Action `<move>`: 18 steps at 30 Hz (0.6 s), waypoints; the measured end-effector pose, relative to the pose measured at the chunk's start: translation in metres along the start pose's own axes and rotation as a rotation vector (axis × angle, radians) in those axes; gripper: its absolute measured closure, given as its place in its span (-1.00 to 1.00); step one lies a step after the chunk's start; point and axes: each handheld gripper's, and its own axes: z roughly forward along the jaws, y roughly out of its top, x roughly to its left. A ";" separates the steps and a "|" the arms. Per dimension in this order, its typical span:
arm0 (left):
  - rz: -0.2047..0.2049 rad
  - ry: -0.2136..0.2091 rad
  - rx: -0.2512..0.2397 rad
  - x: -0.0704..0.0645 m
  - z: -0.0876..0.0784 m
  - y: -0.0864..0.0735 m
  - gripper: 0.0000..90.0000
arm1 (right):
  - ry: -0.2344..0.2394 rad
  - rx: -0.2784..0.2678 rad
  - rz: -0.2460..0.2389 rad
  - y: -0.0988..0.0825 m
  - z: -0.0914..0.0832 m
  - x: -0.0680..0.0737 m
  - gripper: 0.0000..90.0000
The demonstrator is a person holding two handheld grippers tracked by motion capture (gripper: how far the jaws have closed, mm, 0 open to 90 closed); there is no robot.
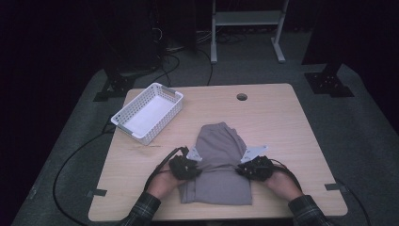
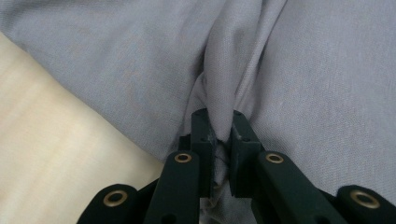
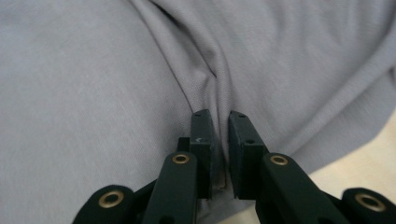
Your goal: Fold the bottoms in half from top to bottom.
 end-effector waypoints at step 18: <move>0.019 0.032 -0.272 -0.010 -0.089 0.023 0.85 | 0.034 -0.257 -0.016 0.019 -0.082 0.004 0.79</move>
